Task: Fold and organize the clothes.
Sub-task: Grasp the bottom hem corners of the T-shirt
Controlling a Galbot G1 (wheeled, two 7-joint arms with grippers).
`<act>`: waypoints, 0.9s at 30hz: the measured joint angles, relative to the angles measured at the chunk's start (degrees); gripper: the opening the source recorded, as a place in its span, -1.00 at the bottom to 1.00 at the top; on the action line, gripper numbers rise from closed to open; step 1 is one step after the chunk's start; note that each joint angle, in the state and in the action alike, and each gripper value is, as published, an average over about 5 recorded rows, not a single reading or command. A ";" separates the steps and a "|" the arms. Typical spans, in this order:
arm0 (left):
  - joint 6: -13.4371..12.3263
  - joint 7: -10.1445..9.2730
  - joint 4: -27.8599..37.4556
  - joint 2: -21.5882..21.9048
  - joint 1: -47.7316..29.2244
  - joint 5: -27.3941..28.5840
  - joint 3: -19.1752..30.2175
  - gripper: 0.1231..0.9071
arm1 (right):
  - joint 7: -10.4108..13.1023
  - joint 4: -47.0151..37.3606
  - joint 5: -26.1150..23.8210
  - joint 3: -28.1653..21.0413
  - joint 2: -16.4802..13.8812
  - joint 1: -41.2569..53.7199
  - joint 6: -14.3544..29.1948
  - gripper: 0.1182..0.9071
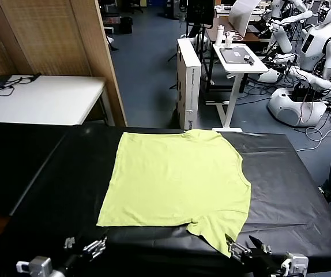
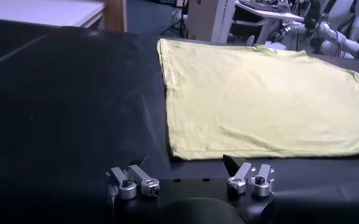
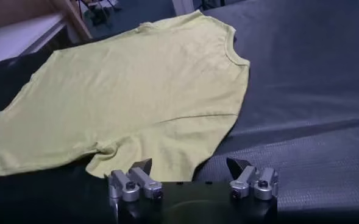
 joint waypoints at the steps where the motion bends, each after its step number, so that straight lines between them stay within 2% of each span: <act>1: 0.00 0.00 0.11 -0.04 -0.13 0.02 0.08 0.84 | -0.04 -0.04 -0.10 -0.06 0.04 0.05 -0.01 1.00; 4: 0.00 -0.01 0.57 -0.25 -0.60 0.14 0.39 0.75 | -0.21 -0.29 -0.37 -0.35 0.21 0.21 -0.12 1.00; 7: -0.03 0.00 0.98 -0.51 -0.84 0.35 0.58 0.48 | -0.33 -0.92 -0.41 -0.70 0.33 0.36 -0.23 0.83; 10: -0.12 0.03 1.25 -0.68 -0.96 0.58 0.65 0.13 | -0.42 -1.66 -0.40 -1.08 0.43 0.58 -0.27 0.46; 14: -0.16 0.22 1.37 -0.81 -0.99 0.78 0.70 -0.13 | -0.46 -2.36 -0.33 -1.63 0.51 0.86 -0.31 -0.02; 16: -0.15 0.41 1.39 -0.83 -0.94 0.93 0.72 -0.30 | -0.47 -2.64 -0.28 -1.80 0.52 0.93 -0.32 -0.36; 20: -0.14 0.67 1.17 -0.87 -0.49 1.05 0.73 -0.81 | -0.43 -2.71 0.19 -1.83 0.52 0.67 -0.43 -0.85; 22: -0.15 0.62 0.74 -0.86 -0.03 1.04 0.59 -0.94 | 0.08 -2.24 1.23 -1.58 0.46 0.31 -0.93 -0.93; 27: -0.37 0.33 -1.13 -0.24 2.16 0.94 -0.81 -0.94 | 1.68 0.52 3.67 -0.33 -0.06 -1.41 -3.44 -0.94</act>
